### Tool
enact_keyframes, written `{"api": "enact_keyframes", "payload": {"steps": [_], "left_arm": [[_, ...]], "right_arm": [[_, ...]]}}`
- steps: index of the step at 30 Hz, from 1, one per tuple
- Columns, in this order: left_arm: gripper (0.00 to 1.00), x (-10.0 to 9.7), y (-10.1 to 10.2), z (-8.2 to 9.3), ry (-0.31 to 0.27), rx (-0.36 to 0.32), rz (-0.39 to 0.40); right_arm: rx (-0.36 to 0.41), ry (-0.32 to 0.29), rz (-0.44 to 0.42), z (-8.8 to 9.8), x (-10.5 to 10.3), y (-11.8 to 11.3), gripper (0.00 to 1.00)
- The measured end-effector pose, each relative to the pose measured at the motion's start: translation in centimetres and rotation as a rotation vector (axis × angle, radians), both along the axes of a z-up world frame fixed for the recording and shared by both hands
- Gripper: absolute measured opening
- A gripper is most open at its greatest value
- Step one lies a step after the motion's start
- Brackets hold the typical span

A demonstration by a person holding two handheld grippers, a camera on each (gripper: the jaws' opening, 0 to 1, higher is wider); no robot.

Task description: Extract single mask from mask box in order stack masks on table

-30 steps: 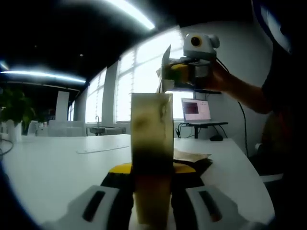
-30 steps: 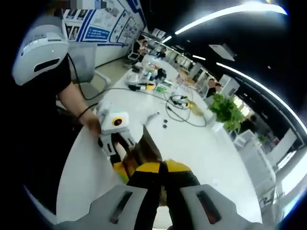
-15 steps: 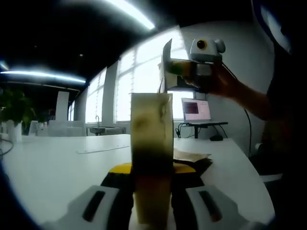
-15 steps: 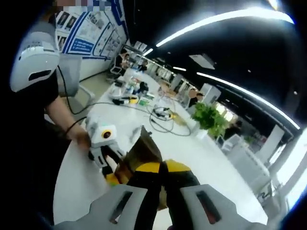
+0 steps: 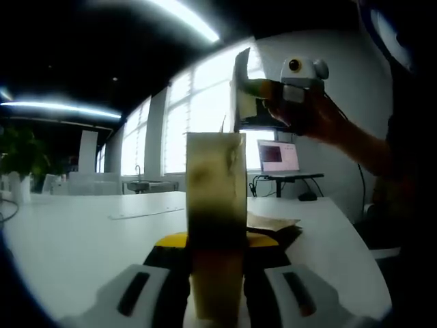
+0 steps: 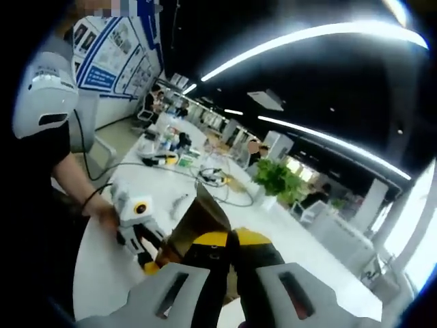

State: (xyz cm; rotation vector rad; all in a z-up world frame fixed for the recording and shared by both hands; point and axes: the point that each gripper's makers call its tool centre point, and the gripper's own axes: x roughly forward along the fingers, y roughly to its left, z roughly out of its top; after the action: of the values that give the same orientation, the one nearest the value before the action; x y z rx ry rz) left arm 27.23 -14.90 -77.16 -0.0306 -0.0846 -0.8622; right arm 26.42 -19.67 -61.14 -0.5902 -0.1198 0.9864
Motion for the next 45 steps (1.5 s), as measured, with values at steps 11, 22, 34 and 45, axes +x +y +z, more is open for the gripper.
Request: {"api": "enact_keyframes", "payload": {"steps": [11, 22, 34, 45], "left_arm": [[0.31, -0.1, -0.1, 0.0, 0.001, 0.000, 0.002], [0.31, 0.0, 0.0, 0.0, 0.000, 0.000, 0.000], [0.31, 0.0, 0.0, 0.0, 0.000, 0.003, 0.001], [0.31, 0.0, 0.0, -0.1, 0.000, 0.003, -0.002]], "right_arm": [[0.090, -0.062, -0.049, 2.1, -0.3, -1.3, 0.00], [0.155, -0.121, -0.078, 4.9, -0.7, -2.3, 0.00], [0.237, -0.141, -0.087, 6.8, -0.7, -3.5, 0.00], [0.272, -0.134, -0.098, 7.5, -0.8, -3.7, 0.00]]}}
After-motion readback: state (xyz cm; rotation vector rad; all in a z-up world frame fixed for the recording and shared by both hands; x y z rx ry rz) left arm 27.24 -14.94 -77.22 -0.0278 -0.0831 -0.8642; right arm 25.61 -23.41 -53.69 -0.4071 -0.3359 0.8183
